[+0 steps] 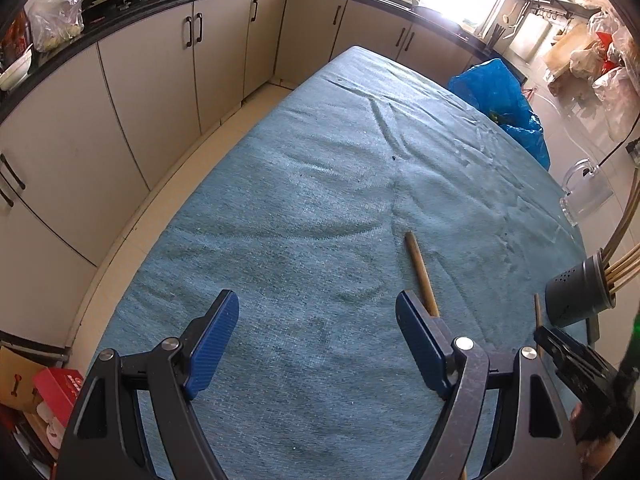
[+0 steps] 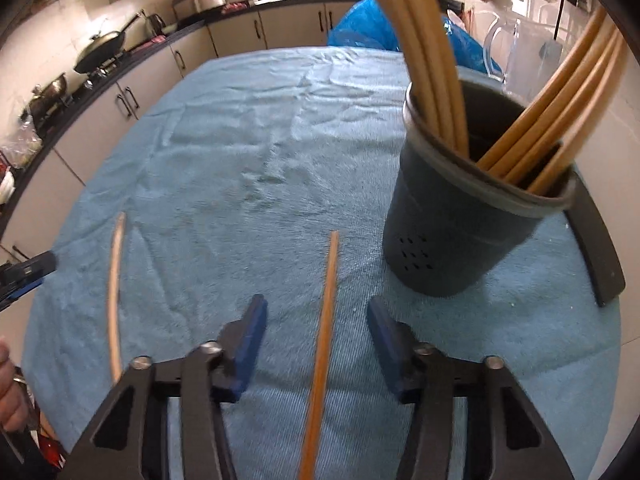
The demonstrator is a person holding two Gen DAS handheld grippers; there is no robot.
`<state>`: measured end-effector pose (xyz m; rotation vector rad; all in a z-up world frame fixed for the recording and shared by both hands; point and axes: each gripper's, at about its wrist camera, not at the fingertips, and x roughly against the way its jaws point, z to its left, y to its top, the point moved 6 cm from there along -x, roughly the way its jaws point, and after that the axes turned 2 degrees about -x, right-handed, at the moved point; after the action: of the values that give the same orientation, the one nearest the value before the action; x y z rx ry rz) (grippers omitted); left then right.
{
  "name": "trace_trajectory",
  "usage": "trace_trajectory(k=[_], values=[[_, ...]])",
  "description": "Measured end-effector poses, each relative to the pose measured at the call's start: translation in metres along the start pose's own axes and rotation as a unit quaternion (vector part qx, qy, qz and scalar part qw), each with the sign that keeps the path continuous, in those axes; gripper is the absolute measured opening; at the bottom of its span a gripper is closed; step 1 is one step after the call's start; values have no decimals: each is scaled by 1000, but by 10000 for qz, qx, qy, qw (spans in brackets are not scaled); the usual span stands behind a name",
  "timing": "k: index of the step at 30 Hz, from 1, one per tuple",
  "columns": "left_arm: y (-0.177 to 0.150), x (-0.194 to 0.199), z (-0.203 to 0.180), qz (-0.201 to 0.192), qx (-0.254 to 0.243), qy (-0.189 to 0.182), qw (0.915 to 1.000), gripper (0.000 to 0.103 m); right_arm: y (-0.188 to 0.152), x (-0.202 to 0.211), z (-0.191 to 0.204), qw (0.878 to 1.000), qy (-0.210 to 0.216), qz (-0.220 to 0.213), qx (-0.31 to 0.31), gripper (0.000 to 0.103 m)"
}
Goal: Organize utensils
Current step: 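Grasp a loose chopstick with the left tool while the right tool grasps another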
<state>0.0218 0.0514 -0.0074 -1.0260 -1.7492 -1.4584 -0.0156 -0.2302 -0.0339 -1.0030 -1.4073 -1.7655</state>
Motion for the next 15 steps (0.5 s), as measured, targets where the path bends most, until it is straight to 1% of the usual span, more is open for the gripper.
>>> trace_trajectory(k=[1,2,3,4,5,6,7,11,14,15], values=[[1,1,0,-16,-19,11,10000,80,2,-4,0,10000,-5,60,-8,43],[1,1,1,-36,-45,32,10000,80,2,-10,2,9999,-1,142,-16,38],[2,1,0,-50,-70,40,10000,80,4,-11,4,9999,-71,65,30,35],[2,1,0,-56,-92,31,9999,80,4,-12,5,9999,-87,90,54,35],[3,1,-1,-49,-107,20,9999,80,5,-12,8,9999,-100,77,83,28],[3,0,-3,-34,-124,10,9999,80,6,-13,12,9999,-54,85,129,13],[3,0,-5,-26,-145,-2,9999,80,6,-12,14,9998,-32,89,183,7],[5,-2,-17,65,-249,-173,9995,79,-1,-7,23,9993,251,84,278,7],[6,-8,-32,271,-292,-359,9986,74,-4,7,24,9987,458,-77,230,7],[7,-11,-39,346,-333,-398,9981,65,-5,13,24,9984,493,-161,226,7]])
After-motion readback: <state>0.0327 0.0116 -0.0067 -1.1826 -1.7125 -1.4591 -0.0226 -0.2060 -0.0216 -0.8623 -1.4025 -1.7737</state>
